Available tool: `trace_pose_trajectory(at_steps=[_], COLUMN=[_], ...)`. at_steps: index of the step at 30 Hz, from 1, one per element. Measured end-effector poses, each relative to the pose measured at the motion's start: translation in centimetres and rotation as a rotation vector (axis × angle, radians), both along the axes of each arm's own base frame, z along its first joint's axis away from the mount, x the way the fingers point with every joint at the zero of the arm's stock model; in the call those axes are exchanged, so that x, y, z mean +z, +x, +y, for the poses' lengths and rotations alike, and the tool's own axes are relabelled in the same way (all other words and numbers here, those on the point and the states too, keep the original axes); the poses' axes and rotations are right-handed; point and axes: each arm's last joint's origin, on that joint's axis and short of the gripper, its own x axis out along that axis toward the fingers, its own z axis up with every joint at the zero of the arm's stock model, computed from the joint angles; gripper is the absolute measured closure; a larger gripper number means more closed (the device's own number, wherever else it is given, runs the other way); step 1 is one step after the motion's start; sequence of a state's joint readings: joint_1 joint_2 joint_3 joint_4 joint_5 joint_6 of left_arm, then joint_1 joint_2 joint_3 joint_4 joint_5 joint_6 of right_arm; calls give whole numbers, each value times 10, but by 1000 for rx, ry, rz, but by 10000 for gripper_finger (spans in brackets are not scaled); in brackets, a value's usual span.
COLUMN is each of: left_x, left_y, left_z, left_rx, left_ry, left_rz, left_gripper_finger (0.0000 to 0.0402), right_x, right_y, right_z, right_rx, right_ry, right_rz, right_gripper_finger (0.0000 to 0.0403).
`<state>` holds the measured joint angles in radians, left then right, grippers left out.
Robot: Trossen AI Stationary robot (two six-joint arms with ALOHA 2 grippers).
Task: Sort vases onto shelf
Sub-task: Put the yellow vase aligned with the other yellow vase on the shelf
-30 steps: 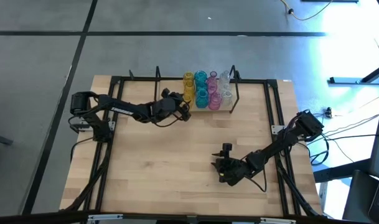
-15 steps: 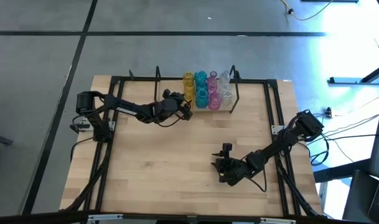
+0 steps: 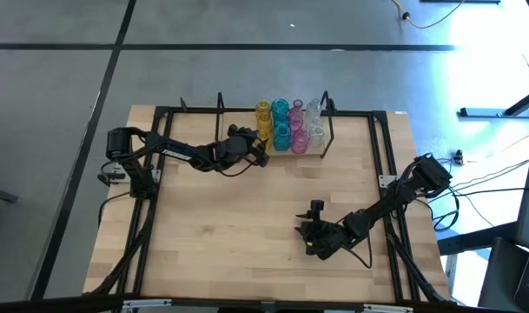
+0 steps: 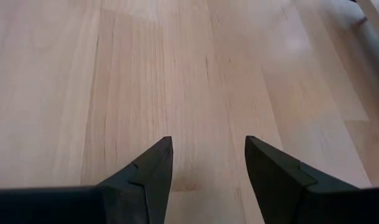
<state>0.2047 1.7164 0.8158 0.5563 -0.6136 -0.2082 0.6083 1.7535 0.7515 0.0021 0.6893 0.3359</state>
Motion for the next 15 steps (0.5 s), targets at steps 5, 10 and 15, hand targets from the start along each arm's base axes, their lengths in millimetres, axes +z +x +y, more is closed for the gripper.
trace_pose_trajectory(at_steps=[5, 10, 15], left_x=[0, 0, 0], left_y=[0, -1, -1], left_z=[0, 4, 4], left_rx=[2, 13, 14], left_ry=[0, 0, 1], left_rz=[0, 1, 2], left_gripper_finger=[205, 205, 205], right_x=[0, 0, 0], right_y=[0, 0, 0], right_z=[0, 0, 0], right_rx=[0, 0, 0], right_ry=[0, 0, 0], right_rz=[0, 0, 0], right_gripper_finger=[217, 217, 217])
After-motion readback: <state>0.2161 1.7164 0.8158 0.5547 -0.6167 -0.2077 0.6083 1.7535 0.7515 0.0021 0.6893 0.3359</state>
